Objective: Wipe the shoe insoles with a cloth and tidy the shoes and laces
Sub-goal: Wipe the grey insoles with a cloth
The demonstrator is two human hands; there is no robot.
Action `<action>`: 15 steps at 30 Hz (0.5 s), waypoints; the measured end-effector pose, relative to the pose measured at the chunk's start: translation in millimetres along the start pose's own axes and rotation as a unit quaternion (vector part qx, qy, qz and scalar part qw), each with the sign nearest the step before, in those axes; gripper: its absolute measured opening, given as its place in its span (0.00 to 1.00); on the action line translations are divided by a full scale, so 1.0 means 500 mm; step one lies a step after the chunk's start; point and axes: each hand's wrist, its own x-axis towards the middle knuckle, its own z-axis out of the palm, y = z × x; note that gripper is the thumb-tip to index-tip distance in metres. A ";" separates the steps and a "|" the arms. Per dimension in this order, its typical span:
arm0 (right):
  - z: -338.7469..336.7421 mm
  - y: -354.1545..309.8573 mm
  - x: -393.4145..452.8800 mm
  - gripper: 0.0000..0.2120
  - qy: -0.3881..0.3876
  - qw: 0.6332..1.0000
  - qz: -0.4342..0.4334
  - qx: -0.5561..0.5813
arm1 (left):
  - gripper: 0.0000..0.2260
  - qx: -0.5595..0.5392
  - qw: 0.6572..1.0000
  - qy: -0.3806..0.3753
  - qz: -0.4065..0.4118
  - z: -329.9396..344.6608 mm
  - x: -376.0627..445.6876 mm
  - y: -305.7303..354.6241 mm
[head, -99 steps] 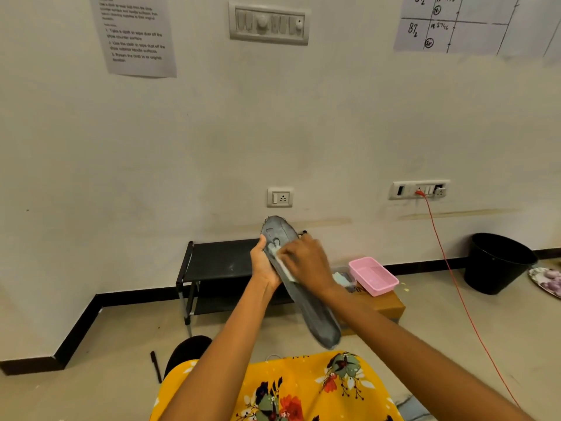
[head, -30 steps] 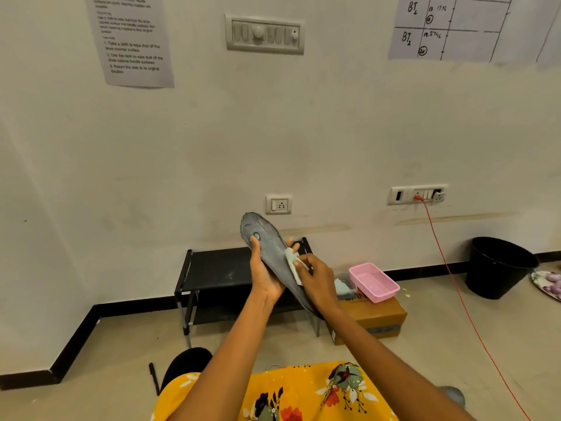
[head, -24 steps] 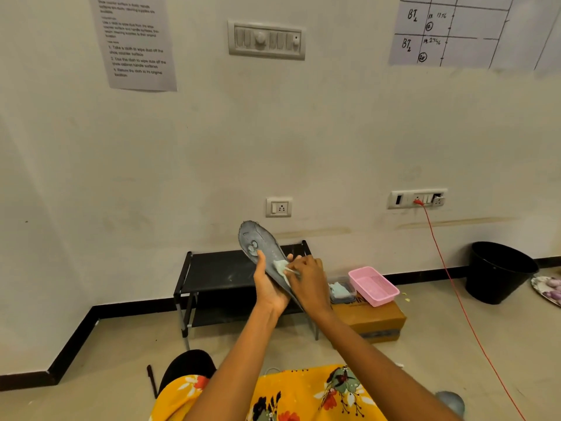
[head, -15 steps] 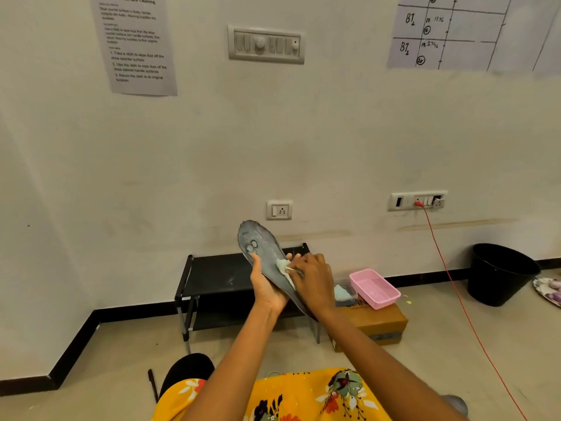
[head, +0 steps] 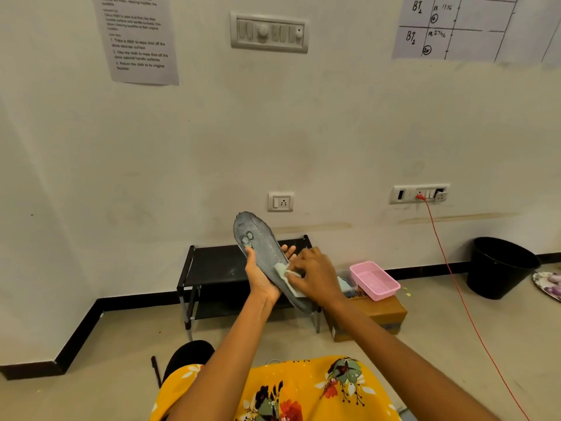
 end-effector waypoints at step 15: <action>0.018 -0.030 -0.007 0.07 0.048 0.959 0.192 0.204 | 0.34 0.040 0.998 -0.054 -0.006 0.027 -0.005 0.013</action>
